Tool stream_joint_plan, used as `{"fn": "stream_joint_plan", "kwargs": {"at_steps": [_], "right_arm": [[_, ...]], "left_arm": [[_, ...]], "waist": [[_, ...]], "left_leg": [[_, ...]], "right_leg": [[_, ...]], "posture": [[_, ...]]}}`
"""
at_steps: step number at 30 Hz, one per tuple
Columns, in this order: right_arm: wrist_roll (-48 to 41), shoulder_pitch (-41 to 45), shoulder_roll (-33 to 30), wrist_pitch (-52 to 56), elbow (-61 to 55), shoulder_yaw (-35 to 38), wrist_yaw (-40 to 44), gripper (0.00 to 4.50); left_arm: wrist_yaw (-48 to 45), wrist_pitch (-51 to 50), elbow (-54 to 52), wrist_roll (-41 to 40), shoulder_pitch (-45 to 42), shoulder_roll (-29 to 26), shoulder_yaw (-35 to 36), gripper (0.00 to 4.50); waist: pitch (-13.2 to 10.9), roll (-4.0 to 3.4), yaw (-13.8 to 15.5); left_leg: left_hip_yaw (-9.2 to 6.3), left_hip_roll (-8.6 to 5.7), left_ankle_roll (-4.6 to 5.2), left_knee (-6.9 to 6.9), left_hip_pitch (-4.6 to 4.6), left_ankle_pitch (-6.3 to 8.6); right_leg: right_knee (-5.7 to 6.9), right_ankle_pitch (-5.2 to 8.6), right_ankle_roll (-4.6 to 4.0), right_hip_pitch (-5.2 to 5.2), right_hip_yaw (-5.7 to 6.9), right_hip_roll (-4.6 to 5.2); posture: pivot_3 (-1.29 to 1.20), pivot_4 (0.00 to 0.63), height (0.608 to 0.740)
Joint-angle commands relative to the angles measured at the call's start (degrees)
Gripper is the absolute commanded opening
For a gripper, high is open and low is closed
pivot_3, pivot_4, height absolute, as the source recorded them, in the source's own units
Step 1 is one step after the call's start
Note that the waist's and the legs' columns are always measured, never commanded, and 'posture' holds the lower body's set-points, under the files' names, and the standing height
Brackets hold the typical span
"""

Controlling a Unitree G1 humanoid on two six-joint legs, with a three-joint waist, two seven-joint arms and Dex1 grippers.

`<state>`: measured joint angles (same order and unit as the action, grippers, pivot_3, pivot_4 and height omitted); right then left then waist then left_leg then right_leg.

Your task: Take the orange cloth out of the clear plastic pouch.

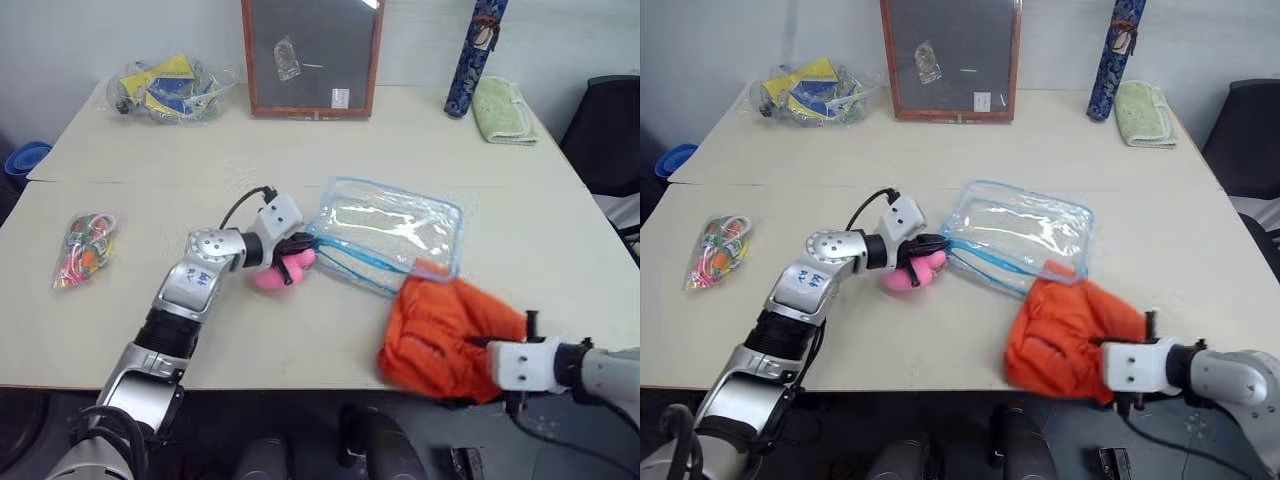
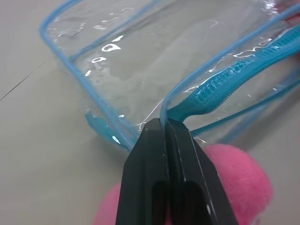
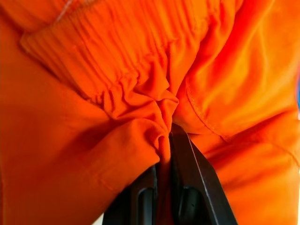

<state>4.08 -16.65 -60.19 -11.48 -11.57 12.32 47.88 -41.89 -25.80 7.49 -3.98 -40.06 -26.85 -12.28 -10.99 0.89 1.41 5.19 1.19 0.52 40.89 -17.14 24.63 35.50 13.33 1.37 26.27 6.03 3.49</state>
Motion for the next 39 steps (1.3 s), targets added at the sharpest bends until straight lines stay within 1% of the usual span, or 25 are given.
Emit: {"fn": "stream_joint_plan", "kwargs": {"at_steps": [1, 4, 7, 9, 10, 11, 14, 16, 18, 20, 23, 24, 26, 28, 29, 31, 33, 36, 39], "right_arm": [[0.5, -0.2, 1.7, 2.7, 7.0, 4.9, -3.5, 0.02], [-6.9, 4.4, 8.4, 14.2, 9.2, 8.8, -8.3, 0.02], [-13.9, 10.8, 15.7, 28.0, 8.5, 12.9, -14.1, 0.02], [-17.0, 14.5, 19.8, 35.5, 7.4, 15.3, -18.9, 0.02], [-17.0, 15.3, 20.8, 37.5, 6.8, 15.3, -20.1, 0.02], [-16.0, 15.0, 21.2, 37.5, 6.0, 13.8, -20.0, 0.02], [-13.6, 13.3, 21.3, 36.5, 4.3, 9.8, -19.5, 0.02], [-12.1, 12.6, 20.8, 35.5, 3.8, 8.3, -19.7, 0.71], [-11.1, 12.0, 20.2, 34.9, 3.1, 8.0, -20.0, 1.25], [-10.5, 10.9, 19.5, 34.4, 1.5, 8.4, -19.5, 1.91], [-12.1, 8.0, 18.4, 35.4, -3.1, 10.7, -17.5, 2.79], [-13.6, 6.2, 17.8, 36.6, -5.6, 12.4, -15.7, 3.05], [-17.1, 2.5, 16.8, 39.4, -10.2, 16.1, -12.3, 3.72], [-23.7, -0.7, 16.5, 45.0, -14.7, 22.5, -8.8, 4.35], [-28.1, -2.4, 16.4, 48.4, -16.6, 26.4, -6.5, 4.5], [-35.8, -5.6, 15.3, 55.1, -18.4, 35.9, -2.0, 4.5], [-41.0, -8.6, 14.2, 60.3, -17.4, 44.1, 1.0, 4.5], [-45.3, -11.1, 13.5, 64.7, -14.4, 52.0, 2.8, 4.5], [-44.5, -12.9, 13.3, 64.4, -9.0, 56.4, 3.1, 4.5]], "left_arm": [[-1.3, -0.5, -3.4, -0.4, 1.3, -1.9, 1.5, 0.0], [-8.3, 1.3, -10.7, -4.9, 5.0, -3.2, 0.6, 0.0], [-11.1, 2.5, -14.7, -5.1, 8.0, -4.5, -0.8, 0.0], [-12.4, 1.8, -16.5, -5.4, 9.6, -5.0, -1.5, 0.0], [-12.8, 1.7, -17.1, -5.4, 10.2, -5.1, -1.7, 0.0], [-12.9, 1.1, -17.5, -5.7, 10.5, -5.0, -1.7, 0.0], [-13.3, -0.4, -18.1, -6.2, 10.7, -5.0, -1.7, 0.0], [-13.5, -0.6, -18.3, -6.0, 10.5, -5.2, -1.8, 0.49], [-14.4, -1.3, -18.5, -7.1, 10.0, -5.2, -1.3, 0.96], [-15.2, -2.3, -19.1, -8.2, 9.7, -5.4, -0.7, 1.6], [-15.1, -4.7, -20.1, -10.6, 9.2, -5.4, 1.2, 2.43], [-15.2, -5.5, -20.6, -12.0, 9.3, -5.6, 2.5, 2.69], [-14.8, -6.9, -21.2, -14.2, 9.2, -6.0, 5.2, 3.29], [-15.6, -8.7, -20.7, -17.1, 9.3, -7.6, 9.0, 3.84], [-16.9, -8.6, -20.4, -18.3, 9.8, -9.1, 10.8, 4.12], [-21.9, -4.8, -19.1, -20.5, 11.6, -13.3, 15.1, 4.12], [-26.6, -1.7, -16.4, -21.5, 13.1, -17.9, 18.1, 4.12], [-31.5, 1.6, -10.3, -21.6, 13.3, -23.0, 20.4, 4.12], [-34.9, 4.2, -3.2, -21.9, 10.2, -25.8, 21.8, 4.12]], "waist": [[0.0, 0.0, 0.0], [0.0, 0.0, -0.1], [-0.1, -0.22, -0.3], [0.0, -0.31, -0.3], [-0.1, -0.45, -0.3], [-0.1, -0.64, -0.2], [-0.1, -0.7, 0.1], [-0.1, -0.69, -0.1], [-0.1, -0.69, -0.1], [-0.1, -0.69, -0.2], [-0.1, -0.69, -0.2], [-0.1, -0.69, -0.1], [-0.1, -0.69, -0.1], [-0.1, -0.72, -0.1], [-0.1, -0.73, -0.1], [-0.1, -0.75, -0.3], [-0.1, -0.75, -0.3], [-0.1, -0.73, -0.1], [-0.1, -0.7, 0.1]], "left_leg": [[0.01, 0.0, 0.0, 0.0, 0.0, 0.0], [0.02, 0.03, -0.01, 0.0, 0.0, 0.0], [0.04, 0.05, -0.05, 0.03, -0.02, -0.02], [0.05, 0.06, -0.09, 0.04, -0.02, -0.04], [0.05, 0.07, -0.11, 0.03, -0.02, -0.05], [0.05, 0.06, -0.11, 0.03, -0.02, -0.05], [-0.01, 0.05, -0.11, -0.02, -0.01, -0.05], [0.03, 0.04, -0.11, -0.04, -0.06, -0.05], [0.04, 0.04, -0.1, -0.06, -0.04, -0.05], [0.05, 0.04, -0.1, -0.06, -0.04, -0.05], [0.04, 0.06, -0.11, -0.14, -0.03, -0.05], [0.04, 0.06, -0.11, -0.14, -0.04, -0.05], [0.04, 0.06, -0.11, -0.15, -0.04, -0.05], [0.05, 0.05, -0.11, -0.16, -0.04, -0.05], [0.03, 0.06, -0.11, -0.17, -0.04, -0.05], [0.03, 0.07, -0.11, -0.19, -0.03, -0.05], [0.07, 0.07, -0.11, -0.34, 0.04, -0.05], [0.05, 0.07, -0.09, -0.4, 0.06, -0.04], [0.05, 0.03, 0.01, -0.45, 0.04, 0.0]], "right_leg": [[0.0, 0.0, 0.0, -0.01, -0.01, 0.0], [0.01, 0.0, 0.0, 0.02, -0.01, -0.01], [0.08, 0.02, -0.04, 0.11, -0.05, 0.01], [0.12, 0.03, -0.07, 0.14, -0.07, 0.0], [0.15, 0.04, -0.1, 0.13, -0.07, 0.0], [0.17, 0.05, -0.11, 0.15, -0.07, 0.01], [0.15, 0.07, -0.13, 0.21, -0.03, -0.02], [0.13, 0.07, -0.12, 0.19, -0.06, -0.03], [0.12, 0.07, -0.11, 0.13, -0.06, -0.03], [0.13, 0.07, -0.11, 0.13, -0.07, -0.04], [0.13, 0.07, -0.12, 0.15, -0.07, -0.08], [0.12, 0.07, -0.12, 0.16, -0.07, -0.08], [0.12, 0.07, -0.12, 0.16, -0.08, -0.08], [0.11, 0.07, -0.12, 0.17, -0.08, -0.07], [0.11, 0.07, -0.11, 0.16, -0.08, -0.08], [0.1, 0.07, -0.12, 0.16, -0.08, -0.09], [0.07, 0.08, -0.14, 0.17, -0.11, -0.1], [-0.01, 0.1, -0.16, 0.15, -0.08, -0.13], [-0.08, 0.11, -0.14, 0.13, -0.09, -0.11]], "posture": [[0.0, 0.15, 0.74], [0.0, 0.15, 0.74], [0.0, 0.15, 0.74], [0.0, 0.15, 0.74], [0.0, 0.15, 0.74], [0.0, 0.15, 0.74], [0.0, 0.15, 0.74], [0.0, 0.15, 0.74], [0.0, 0.15, 0.74], [0.0, 0.15, 0.74], [0.0, 0.15, 0.74], [0.0, 0.15, 0.74], [0.0, 0.15, 0.74], [0.0, 0.15, 0.74], [0.0, 0.15, 0.74], [0.0, 0.15, 0.74], [0.0, 0.15, 0.74], [0.0, 0.15, 0.74], [0.0, 0.15, 0.74]]}}
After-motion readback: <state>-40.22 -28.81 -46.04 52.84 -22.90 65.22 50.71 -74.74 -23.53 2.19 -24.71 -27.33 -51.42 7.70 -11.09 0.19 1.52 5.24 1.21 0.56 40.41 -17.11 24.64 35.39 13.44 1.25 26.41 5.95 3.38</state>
